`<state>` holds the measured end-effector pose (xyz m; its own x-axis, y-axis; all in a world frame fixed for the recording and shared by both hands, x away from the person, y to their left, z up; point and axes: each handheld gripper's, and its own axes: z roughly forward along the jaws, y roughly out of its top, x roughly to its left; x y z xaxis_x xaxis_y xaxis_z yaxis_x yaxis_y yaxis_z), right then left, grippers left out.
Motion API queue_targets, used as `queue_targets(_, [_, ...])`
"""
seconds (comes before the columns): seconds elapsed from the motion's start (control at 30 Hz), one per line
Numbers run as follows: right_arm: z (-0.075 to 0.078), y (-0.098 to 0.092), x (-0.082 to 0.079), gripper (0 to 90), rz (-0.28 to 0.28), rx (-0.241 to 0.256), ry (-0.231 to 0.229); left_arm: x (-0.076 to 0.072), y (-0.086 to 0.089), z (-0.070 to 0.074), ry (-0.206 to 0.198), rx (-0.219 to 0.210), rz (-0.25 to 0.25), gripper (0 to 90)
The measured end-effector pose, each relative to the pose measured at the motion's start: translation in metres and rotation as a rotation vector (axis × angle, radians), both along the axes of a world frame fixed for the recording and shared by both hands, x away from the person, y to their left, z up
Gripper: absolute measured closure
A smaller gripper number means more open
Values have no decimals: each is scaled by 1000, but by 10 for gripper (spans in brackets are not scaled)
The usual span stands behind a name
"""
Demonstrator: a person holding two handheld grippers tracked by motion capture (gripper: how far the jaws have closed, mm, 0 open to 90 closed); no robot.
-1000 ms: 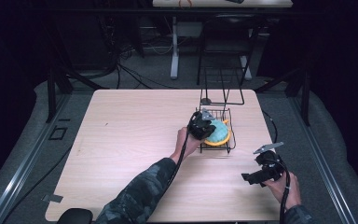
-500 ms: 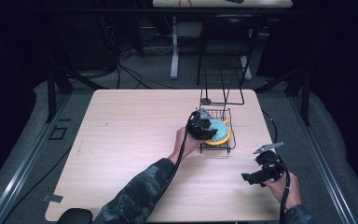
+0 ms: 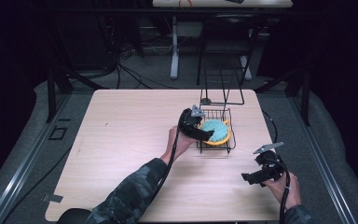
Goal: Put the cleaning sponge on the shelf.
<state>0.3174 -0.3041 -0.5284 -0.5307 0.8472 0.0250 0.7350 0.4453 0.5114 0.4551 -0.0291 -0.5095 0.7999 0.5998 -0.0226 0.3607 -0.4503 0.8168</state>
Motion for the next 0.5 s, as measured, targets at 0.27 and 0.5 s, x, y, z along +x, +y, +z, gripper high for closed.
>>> queue_targets(0.27, [0, 0, 0, 1, -4, 3, 4, -8, 22, 19, -25, 21, -4, 96])
queue_targets(0.5, [0, 0, 0, 0, -6, -3, -4, -17, 47, 33, -22, 53, 14, 21])
